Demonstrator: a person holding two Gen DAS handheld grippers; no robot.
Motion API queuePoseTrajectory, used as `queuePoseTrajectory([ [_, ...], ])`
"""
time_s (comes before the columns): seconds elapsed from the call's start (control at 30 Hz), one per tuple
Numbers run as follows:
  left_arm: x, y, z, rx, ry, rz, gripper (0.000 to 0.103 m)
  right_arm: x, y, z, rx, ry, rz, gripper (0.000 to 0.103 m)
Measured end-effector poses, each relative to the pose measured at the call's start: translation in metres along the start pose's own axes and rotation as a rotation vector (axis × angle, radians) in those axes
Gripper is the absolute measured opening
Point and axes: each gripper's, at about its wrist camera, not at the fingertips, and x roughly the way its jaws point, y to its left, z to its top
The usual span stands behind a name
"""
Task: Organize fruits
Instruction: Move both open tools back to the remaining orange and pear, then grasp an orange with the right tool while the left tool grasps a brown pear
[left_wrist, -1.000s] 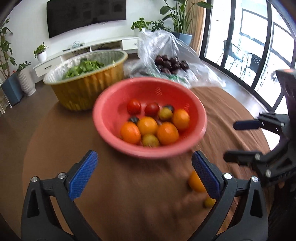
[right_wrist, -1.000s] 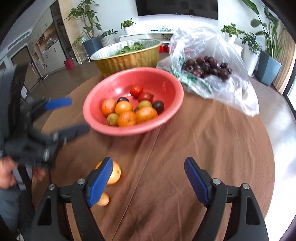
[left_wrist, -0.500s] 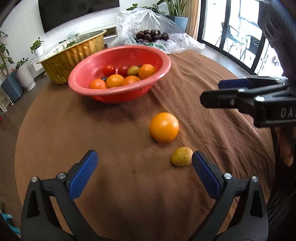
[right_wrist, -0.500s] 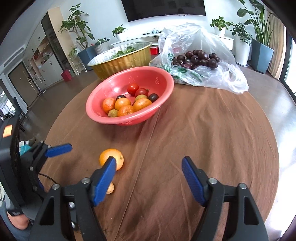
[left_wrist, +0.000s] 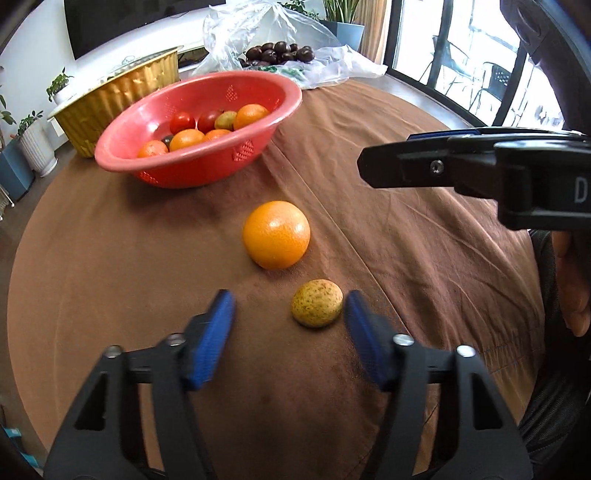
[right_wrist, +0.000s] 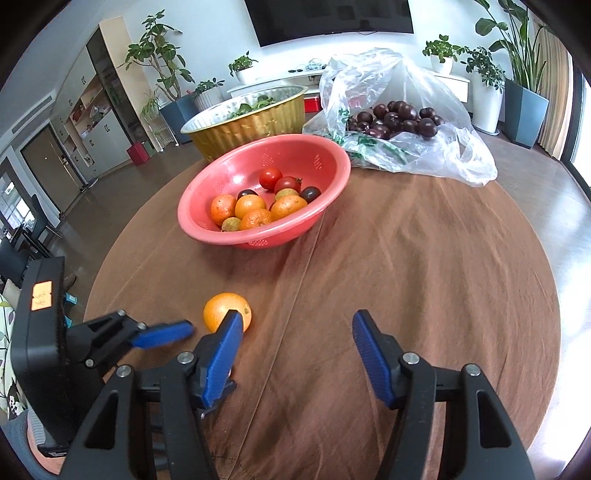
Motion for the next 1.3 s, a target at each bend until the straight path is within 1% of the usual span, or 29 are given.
queuePoseTrajectory([
  [0.1,0.001,0.0,0.001,0.002,0.0,0.001,0.055,0.0,-0.001,0.0,0.003,-0.002,0.003,0.066],
  [0.2,0.001,-0.001,0.001,0.003,-0.006,-0.005,0.05,0.0,-0.001,0.0,0.002,0.0,0.003,0.065],
  [0.3,-0.001,-0.003,-0.001,0.008,-0.012,-0.013,0.043,0.001,0.0,0.0,-0.001,0.002,0.003,0.065],
  [0.4,-0.003,-0.003,-0.001,0.006,-0.017,-0.034,0.032,0.001,0.0,0.0,-0.001,0.003,0.002,0.065],
  [0.5,-0.004,-0.004,-0.002,0.013,-0.02,-0.036,0.03,0.002,0.001,-0.001,-0.002,0.007,0.001,0.064],
  [0.57,-0.004,-0.004,-0.002,0.01,-0.023,-0.046,0.026,0.003,0.001,-0.001,-0.003,0.01,0.001,0.064],
  [0.97,-0.016,0.006,-0.009,-0.021,-0.041,-0.068,0.025,0.008,0.008,-0.001,-0.021,0.03,-0.008,0.064],
  [1.07,-0.022,0.015,-0.014,-0.044,-0.045,-0.065,0.025,0.011,0.014,-0.001,-0.038,0.043,-0.01,0.064],
  [1.3,-0.037,0.051,-0.025,-0.131,-0.068,-0.041,0.025,0.026,0.033,0.003,-0.082,0.081,-0.003,0.063],
])
